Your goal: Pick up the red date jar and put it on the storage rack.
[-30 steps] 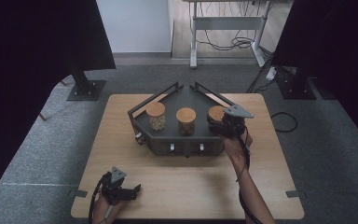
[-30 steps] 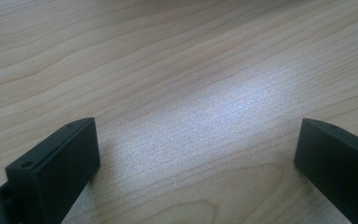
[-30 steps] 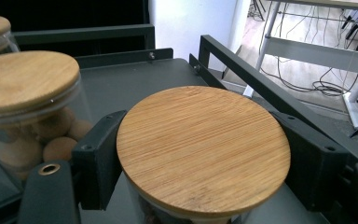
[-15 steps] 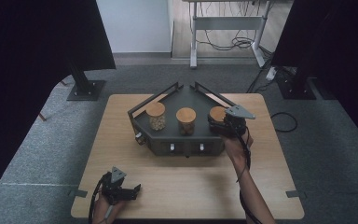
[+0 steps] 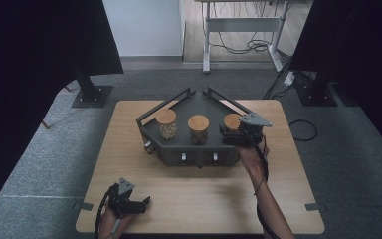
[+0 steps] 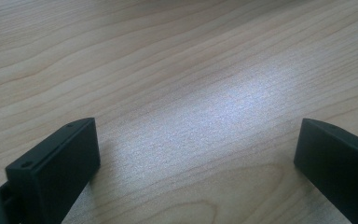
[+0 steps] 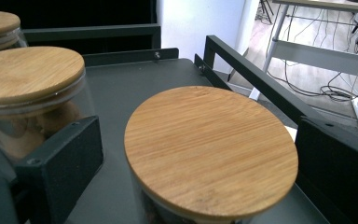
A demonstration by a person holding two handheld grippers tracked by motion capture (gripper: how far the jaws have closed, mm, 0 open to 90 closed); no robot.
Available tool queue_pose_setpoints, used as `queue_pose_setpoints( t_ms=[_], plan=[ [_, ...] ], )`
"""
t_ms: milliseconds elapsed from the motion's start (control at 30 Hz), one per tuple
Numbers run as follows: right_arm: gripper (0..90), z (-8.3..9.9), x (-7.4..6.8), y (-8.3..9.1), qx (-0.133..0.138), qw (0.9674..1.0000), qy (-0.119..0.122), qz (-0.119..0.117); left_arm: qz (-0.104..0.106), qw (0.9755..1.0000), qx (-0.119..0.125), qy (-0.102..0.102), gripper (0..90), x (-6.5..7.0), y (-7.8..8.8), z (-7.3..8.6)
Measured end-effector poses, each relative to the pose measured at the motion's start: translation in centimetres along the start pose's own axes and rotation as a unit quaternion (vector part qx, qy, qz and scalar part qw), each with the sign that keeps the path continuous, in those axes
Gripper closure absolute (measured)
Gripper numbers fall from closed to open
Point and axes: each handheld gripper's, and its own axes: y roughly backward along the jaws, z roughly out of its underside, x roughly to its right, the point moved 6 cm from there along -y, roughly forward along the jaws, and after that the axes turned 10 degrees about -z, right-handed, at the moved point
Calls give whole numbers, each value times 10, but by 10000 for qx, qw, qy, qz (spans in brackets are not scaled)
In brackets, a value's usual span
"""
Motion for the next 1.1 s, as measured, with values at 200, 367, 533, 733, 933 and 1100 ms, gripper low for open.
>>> queue_pose_setpoints(
  t_ms=[200, 367, 533, 733, 933, 1100],
  plan=[
    [18, 0, -2, 4, -13, 10000, 57, -30, 2, 10000, 1, 4, 0, 0, 0, 0],
    [20, 0, -4, 7, -45, 9999, 104, 21, 0, 10000, 0, 1, 0, 0, 0, 0],
    [21, 1, -5, 12, -33, 9999, 87, 64, 0, 10000, -1, 3, 0, 0, 0, 0],
    [23, 4, -4, 18, 3, 10000, 58, 80, -1, 10000, -6, -11, 0, 0, 0, 0],
    [25, 6, -4, 27, 39, 10000, 45, 79, -1, 10000, -6, -13, 0, 0, 0, 0],
    [26, 8, -4, 33, 55, 10000, 30, 65, -1, 10000, 0, -3, 0, 0, 0, 0]
  ],
)
